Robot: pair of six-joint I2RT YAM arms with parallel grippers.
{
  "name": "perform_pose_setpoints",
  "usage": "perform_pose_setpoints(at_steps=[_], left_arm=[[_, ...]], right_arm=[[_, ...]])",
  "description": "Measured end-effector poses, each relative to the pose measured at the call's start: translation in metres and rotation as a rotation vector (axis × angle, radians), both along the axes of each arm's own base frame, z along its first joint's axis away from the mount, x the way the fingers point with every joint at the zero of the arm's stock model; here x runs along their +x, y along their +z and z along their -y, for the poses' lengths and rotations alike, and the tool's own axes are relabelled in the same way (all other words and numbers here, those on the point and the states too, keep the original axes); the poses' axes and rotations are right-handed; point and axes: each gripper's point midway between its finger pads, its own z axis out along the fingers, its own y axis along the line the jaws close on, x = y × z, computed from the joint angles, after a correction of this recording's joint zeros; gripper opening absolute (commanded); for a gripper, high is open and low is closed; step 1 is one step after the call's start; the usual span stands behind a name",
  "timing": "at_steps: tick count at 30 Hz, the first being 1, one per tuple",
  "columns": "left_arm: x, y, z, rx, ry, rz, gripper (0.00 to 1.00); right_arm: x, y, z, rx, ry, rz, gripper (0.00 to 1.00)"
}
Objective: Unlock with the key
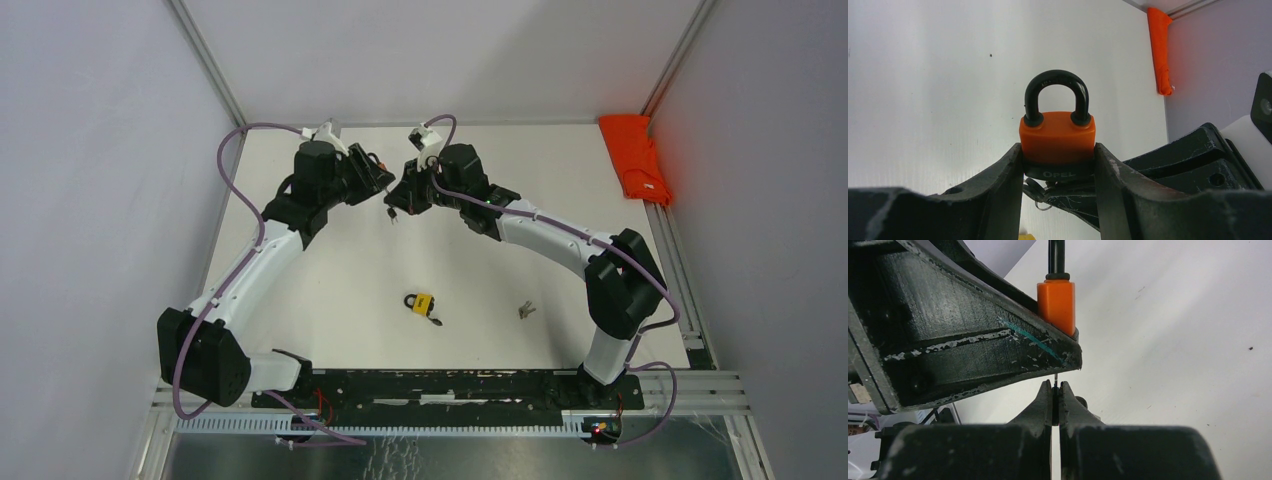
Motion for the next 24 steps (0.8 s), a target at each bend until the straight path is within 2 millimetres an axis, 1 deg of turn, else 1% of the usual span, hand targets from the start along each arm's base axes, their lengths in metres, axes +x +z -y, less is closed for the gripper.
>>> perform_pose_setpoints(at_steps=[10, 13, 15, 19, 23, 24], left_arm=[[0.002, 0.001, 0.001, -0.004, -0.001, 0.009, 0.02], [-0.001, 0.002, 0.002, -0.002, -0.01, -0.007, 0.02], [-0.006, 0.002, 0.008, 0.0, -0.039, -0.039, 0.02], [-0.026, 0.006, 0.034, -0.008, -0.155, -0.127, 0.02], [-0.039, 0.019, 0.054, -0.033, -0.259, -0.198, 0.02], [-0.044, 0.026, 0.057, -0.038, -0.29, -0.204, 0.02]], right_arm=[[0.002, 0.0, 0.001, -0.008, -0.004, 0.017, 0.0], [-0.002, -0.001, 0.003, 0.011, 0.0, 0.032, 0.0], [-0.009, -0.003, 0.01, 0.032, -0.002, 0.048, 0.0], [-0.03, 0.001, 0.038, 0.07, -0.024, 0.101, 0.0], [-0.049, 0.017, 0.065, 0.091, -0.046, 0.178, 0.0], [-0.054, 0.022, 0.072, 0.098, -0.048, 0.199, 0.0]])
